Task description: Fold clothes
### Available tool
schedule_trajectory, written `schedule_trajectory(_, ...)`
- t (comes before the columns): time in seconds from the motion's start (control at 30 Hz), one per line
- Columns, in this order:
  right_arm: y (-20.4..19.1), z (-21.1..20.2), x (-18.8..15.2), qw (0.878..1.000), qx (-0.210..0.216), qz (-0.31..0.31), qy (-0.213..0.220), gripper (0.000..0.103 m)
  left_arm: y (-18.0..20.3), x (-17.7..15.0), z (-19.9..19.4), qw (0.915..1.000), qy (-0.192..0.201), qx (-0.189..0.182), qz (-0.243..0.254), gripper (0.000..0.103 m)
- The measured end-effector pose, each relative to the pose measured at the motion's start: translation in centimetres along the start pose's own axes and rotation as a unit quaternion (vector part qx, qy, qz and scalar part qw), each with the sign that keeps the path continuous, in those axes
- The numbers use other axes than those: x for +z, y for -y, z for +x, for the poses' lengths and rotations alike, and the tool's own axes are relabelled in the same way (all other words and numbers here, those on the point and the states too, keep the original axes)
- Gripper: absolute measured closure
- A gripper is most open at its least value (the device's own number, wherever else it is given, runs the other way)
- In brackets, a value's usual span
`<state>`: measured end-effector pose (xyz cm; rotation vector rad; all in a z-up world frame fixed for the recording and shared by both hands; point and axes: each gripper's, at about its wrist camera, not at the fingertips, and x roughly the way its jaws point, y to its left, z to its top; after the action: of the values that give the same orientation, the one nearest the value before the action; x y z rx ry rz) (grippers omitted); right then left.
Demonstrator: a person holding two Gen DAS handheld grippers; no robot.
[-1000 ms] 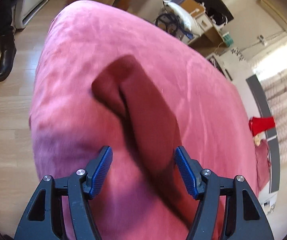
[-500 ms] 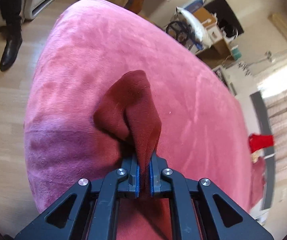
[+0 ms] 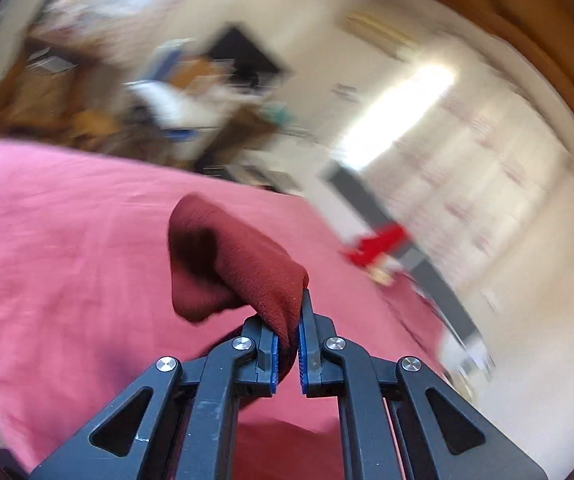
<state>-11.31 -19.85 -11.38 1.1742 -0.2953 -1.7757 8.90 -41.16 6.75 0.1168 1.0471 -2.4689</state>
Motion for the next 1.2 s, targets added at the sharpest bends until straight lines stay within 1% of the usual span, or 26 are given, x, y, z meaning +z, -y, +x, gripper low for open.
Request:
schedule_trajectory(0.07,2.2,-3.2,-0.5,0.999,-0.016,0.023,0.028,0.079,6.7,-4.0,1.0,0.9967,-0.029,-0.051,0.056,0.096)
schedule_trajectory(0.1,3.3,-4.6,-0.9,0.998,-0.024,0.035,0.039,0.079,9.4,-5.9,1.8,0.9937,-0.043,-0.063,0.082,0.096)
schedule_trajectory(0.13,4.4,-5.9,-1.2,0.997,-0.032,0.048,0.049,0.079,12.0,-8.3,2.5,0.9893,-0.068,-0.075,0.105,0.096)
schedule_trajectory(0.17,5.6,-7.2,-1.7,0.996,-0.040,0.063,0.058,0.078,14.8,-11.4,3.2,0.9828,-0.099,-0.099,0.120,0.094)
schedule_trajectory(0.2,6.8,-8.5,-2.3,0.993,-0.049,0.079,0.066,0.077,16.9,-14.2,3.9,0.9759,-0.122,-0.120,0.136,0.088)
schedule_trajectory(0.23,7.9,-9.7,-3.0,0.991,-0.057,0.096,0.073,0.077,18.6,-17.4,4.8,0.9637,-0.159,-0.125,0.175,0.082)
schedule_trajectory(0.27,8.9,-10.7,-3.6,0.989,-0.063,0.110,0.078,0.077,20.4,-20.9,5.9,0.9467,-0.199,-0.126,0.220,0.080)
schedule_trajectory(0.33,10.7,-12.4,-4.9,0.985,-0.072,0.137,0.082,0.077,22.9,-27.7,7.5,0.9038,-0.273,-0.118,0.308,0.079)
schedule_trajectory(0.37,11.4,-13.1,-5.6,0.983,-0.077,0.147,0.081,0.077,22.9,-29.7,7.5,0.8897,-0.292,-0.107,0.334,0.079)
schedule_trajectory(0.4,12.1,-13.6,-6.3,0.981,-0.082,0.156,0.078,0.077,22.5,-30.9,7.1,0.8820,-0.302,-0.101,0.348,0.079)
schedule_trajectory(0.47,12.9,-14.2,-7.4,0.980,-0.089,0.167,0.069,0.077,20.1,-31.5,5.6,0.8786,-0.305,-0.096,0.355,0.076)
schedule_trajectory(0.5,13.3,-14.5,-8.0,0.979,-0.092,0.171,0.065,0.077,18.8,-31.7,4.8,0.8775,-0.306,-0.094,0.357,0.065)
schedule_trajectory(0.57,13.7,-14.3,-8.7,0.979,-0.090,0.176,0.055,0.077,15.6,-30.6,3.0,0.8827,-0.281,-0.070,0.370,0.050)
schedule_trajectory(0.67,12.9,-12.9,-8.7,0.981,-0.081,0.170,0.038,0.077,10.0,-28.5,1.4,0.8871,-0.239,-0.023,0.395,0.049)
schedule_trajectory(0.7,12.5,-12.4,-8.5,0.983,-0.075,0.166,0.035,0.077,8.1,-28.0,1.6,0.8856,-0.228,-0.002,0.404,0.048)
schedule_trajectory(0.73,11.8,-11.6,-8.1,0.985,-0.071,0.156,0.030,0.077,6.2,-27.7,1.9,0.8815,-0.226,0.020,0.414,0.048)
schedule_trajectory(0.8,9.9,-9.8,-7.1,0.990,-0.063,0.126,0.018,0.077,2.3,-27.0,3.1,0.8701,-0.250,0.072,0.418,0.048)
schedule_trajectory(0.87,8.0,-8.3,-6.1,0.993,-0.057,0.099,0.008,0.077,-0.2,-26.2,3.8,0.8709,-0.250,0.107,0.409,0.048)
schedule_trajectory(0.9,7.0,-7.4,-5.7,0.995,-0.055,0.084,0.002,0.077,-1.1,-25.8,4.0,0.8695,-0.241,0.122,0.413,0.048)
schedule_trajectory(0.97,5.3,-5.7,-5.5,0.997,-0.050,0.062,-0.011,0.077,-2.5,-24.9,3.7,0.8552,-0.204,0.169,0.446,0.048)
schedule_trajectory(1.0,4.5,-4.8,-5.0,0.997,-0.045,0.052,-0.019,0.077,-3.1,-24.4,3.5,0.8513,-0.184,0.194,0.451,0.048)
schedule_trajectory(1.03,3.8,-3.7,-4.5,0.998,-0.038,0.044,-0.028,0.077,-3.8,-23.8,3.3,0.8476,-0.166,0.219,0.454,0.041)
schedule_trajectory(1.07,2.8,-2.4,-3.7,0.998,-0.031,0.031,-0.040,0.077,-4.8,-22.9,3.0,0.8598,-0.165,0.221,0.429,0.034)
schedule_trajectory(1.1,1.7,-1.2,-2.8,0.998,-0.027,0.014,-0.050,0.077,-6.0,-22.0,2.5,0.8756,-0.169,0.216,0.397,0.027)
schedule_trajectory(1.17,-0.7,0.7,-1.2,0.997,-0.027,-0.032,-0.064,0.076,-7.9,-21.1,2.0,0.8998,-0.188,0.203,0.337,0.027)
schedule_trajectory(1.2,-2.4,2.1,-0.1,0.995,-0.029,-0.067,-0.070,0.076,-8.1,-20.9,1.7,0.9054,-0.189,0.198,0.324,0.027)
